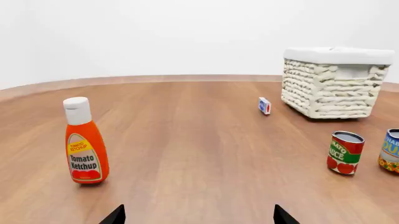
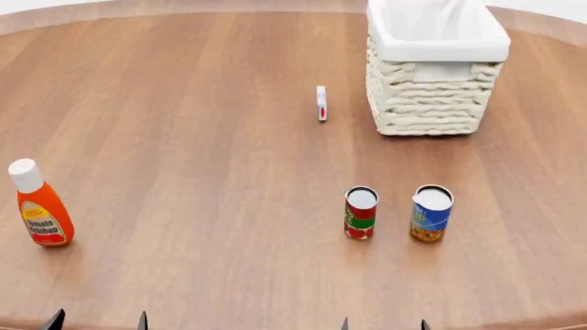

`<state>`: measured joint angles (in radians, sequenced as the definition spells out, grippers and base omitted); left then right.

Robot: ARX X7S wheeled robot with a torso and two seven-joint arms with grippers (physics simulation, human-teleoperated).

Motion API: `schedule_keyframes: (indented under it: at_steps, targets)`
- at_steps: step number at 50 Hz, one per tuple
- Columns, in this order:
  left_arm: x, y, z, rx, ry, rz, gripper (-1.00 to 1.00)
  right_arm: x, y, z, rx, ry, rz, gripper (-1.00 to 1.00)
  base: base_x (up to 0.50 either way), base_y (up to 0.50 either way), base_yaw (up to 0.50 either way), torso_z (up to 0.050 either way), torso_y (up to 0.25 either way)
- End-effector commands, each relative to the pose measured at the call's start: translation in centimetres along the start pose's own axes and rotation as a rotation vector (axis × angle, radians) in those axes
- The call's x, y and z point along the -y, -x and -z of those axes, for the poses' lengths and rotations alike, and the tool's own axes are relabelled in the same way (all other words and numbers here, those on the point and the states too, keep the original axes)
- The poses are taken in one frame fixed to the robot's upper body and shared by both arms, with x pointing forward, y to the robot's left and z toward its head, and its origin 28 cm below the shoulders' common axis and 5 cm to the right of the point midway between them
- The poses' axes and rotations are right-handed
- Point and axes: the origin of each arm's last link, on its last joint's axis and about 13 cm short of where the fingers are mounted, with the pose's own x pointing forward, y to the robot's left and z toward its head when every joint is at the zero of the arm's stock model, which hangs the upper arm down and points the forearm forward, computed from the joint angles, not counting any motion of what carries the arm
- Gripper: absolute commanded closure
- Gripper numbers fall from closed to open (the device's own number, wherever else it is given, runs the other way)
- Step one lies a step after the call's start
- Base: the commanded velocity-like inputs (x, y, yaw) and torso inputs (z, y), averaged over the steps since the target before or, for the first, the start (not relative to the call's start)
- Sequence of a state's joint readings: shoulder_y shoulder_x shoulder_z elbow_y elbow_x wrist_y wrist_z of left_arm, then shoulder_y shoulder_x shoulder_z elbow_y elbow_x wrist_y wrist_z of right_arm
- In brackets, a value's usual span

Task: Pick up the alphabet soup and the cream cheese box, and put them in the basket.

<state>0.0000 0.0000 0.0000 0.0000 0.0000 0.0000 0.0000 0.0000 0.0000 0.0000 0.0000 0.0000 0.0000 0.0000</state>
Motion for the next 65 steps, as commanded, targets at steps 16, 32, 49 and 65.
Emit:
schedule_keyframes:
  at_steps: [16,32,49,65]
  targets:
    - [-0.5,0.0,-2.1,0.100,-0.015,-0.012,-1.00,-0.2,0.3,-2.3,0.051,0.047,0.000,-1.00,0.00,0.00,0.00,0.000,0.000]
    - [-1.3,3.0,-12.8,0.521,0.000,-0.015,-1.00,0.2,4.1,-14.4,0.493,0.163,0.024,-1.00,0.00,0.00,0.00,0.000,0.000]
    - [-1.8,4.2,-15.3,0.631,0.030,-0.024,-1.00,-0.1,5.7,-16.5,0.632,0.189,-0.030,-1.00,0.00,0.00,0.00,0.000,0.000]
    - [-1.6,4.0,-14.9,0.621,0.024,-0.016,-1.00,-0.1,5.4,-16.0,0.586,0.199,-0.048,-1.00,0.03,0.00,0.00,0.000,0.000]
